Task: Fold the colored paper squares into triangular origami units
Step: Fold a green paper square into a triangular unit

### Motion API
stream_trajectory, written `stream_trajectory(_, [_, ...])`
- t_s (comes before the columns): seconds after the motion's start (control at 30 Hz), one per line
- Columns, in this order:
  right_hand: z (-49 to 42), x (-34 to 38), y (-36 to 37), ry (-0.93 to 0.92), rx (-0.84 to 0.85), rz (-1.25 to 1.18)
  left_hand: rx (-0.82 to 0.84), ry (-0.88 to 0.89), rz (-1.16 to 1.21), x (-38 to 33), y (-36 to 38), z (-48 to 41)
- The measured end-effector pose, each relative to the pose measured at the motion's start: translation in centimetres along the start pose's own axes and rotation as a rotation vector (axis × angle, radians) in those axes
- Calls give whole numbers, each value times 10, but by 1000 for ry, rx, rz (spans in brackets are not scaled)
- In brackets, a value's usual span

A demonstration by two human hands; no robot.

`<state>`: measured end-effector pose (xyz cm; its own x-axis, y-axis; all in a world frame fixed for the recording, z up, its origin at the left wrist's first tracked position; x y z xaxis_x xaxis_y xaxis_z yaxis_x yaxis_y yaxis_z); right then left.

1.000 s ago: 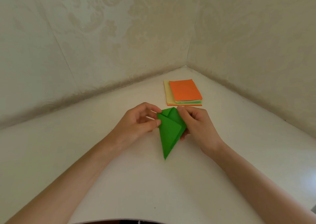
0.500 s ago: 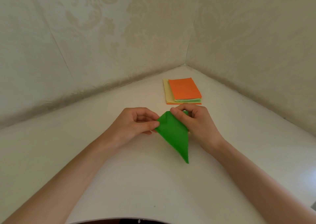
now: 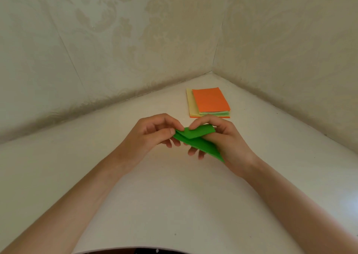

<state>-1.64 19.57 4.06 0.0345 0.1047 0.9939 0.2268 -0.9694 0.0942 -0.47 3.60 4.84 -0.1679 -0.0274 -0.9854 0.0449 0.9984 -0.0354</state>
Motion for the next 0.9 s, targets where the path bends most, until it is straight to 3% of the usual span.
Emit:
stream_trajectory(0.17, [-3, -8, -5, 93, 2, -25, -45, -43, -52, 6, 0, -3])
stream_trajectory(0.3, [-4, -7, -8, -45, -149, 233, -55, -89, -96, 11, 1, -3])
stream_trajectory(0.47, [-6, -5, -7, -69, -164, 243, -61, -162, -113, 18, -2, -4])
stream_trajectory(0.73, [-7, -17, -13, 178, -167, 143, -56, -222, -72, 20, -6, -5])
stream_trajectory(0.9, [-8, -12, -13, 132, -204, 208, -87, -257, -72, 18, -3, -3])
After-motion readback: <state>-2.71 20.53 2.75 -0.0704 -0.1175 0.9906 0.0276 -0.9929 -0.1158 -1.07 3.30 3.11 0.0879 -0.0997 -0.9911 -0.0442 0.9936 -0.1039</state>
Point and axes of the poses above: each hand's wrist, its own z-axis away from the middle knuckle, its own y-axis out of the palm, x = y × z, the point moved 5 cm from there along -z, towards the middle knuckle, and after that the axes turned 14 degrees about -x, right-handed, at the moved point
